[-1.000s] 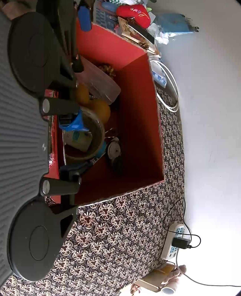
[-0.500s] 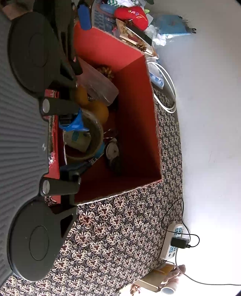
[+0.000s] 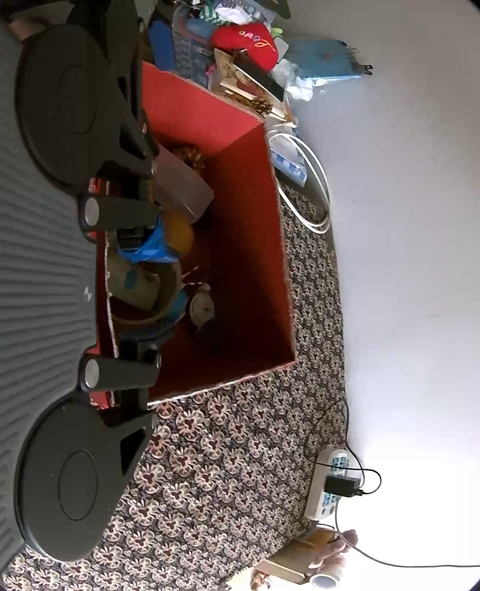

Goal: Organize rigid objects

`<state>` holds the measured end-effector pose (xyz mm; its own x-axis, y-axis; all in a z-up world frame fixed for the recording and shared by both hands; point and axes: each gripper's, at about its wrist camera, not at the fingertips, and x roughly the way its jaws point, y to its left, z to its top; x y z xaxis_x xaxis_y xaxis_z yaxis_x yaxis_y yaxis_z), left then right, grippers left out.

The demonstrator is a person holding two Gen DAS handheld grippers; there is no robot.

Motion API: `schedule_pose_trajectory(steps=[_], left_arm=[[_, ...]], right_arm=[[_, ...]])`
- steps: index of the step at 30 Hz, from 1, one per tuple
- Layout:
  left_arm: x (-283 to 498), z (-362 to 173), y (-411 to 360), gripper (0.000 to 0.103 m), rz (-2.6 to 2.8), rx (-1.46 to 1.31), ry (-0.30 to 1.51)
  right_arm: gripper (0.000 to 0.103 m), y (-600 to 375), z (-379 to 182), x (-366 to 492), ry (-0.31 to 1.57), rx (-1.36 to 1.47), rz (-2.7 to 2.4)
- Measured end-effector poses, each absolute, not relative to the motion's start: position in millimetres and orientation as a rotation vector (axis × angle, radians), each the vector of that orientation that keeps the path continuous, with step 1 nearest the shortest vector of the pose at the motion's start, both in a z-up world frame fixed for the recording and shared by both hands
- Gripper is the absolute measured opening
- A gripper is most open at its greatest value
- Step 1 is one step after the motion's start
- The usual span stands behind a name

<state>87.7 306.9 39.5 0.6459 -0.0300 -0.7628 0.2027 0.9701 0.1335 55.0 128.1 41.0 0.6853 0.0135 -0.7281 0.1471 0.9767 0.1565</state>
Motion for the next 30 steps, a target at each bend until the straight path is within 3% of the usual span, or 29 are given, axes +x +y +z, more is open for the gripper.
schedule_pose_trajectory(steps=[30], left_arm=[[100, 28, 316, 0.094, -0.178, 0.192, 0.888]], right_arm=[[0.019, 136, 35, 66, 0.808, 0.215, -0.05]])
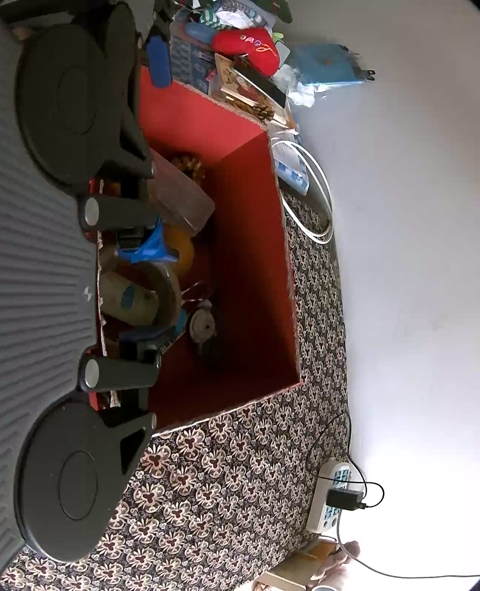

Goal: Organize rigid objects

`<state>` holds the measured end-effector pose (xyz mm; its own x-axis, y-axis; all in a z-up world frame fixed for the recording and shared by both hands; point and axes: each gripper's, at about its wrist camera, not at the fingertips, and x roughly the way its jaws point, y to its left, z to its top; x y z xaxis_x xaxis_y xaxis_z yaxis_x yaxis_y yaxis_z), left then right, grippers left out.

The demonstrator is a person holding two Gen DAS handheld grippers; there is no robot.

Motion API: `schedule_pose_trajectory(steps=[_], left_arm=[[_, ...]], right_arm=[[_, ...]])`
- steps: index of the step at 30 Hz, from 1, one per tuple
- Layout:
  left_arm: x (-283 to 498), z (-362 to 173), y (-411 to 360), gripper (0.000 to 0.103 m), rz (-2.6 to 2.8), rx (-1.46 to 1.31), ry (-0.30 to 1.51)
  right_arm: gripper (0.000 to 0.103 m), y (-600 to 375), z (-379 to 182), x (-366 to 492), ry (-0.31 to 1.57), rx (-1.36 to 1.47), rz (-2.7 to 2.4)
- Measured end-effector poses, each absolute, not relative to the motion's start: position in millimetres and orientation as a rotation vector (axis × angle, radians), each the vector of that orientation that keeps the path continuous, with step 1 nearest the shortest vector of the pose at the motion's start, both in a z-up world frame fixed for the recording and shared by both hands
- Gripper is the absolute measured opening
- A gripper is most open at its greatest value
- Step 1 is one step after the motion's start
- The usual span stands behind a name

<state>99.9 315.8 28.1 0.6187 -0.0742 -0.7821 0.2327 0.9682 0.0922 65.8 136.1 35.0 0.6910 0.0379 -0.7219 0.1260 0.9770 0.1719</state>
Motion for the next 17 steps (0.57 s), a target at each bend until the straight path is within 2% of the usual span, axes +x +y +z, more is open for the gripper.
schedule_pose_trajectory(steps=[17], left_arm=[[102.0, 29.6, 313.5, 0.094, -0.195, 0.185, 0.873]], right_arm=[[0.019, 133.5, 36.5, 67.1, 0.792, 0.221, -0.047]])
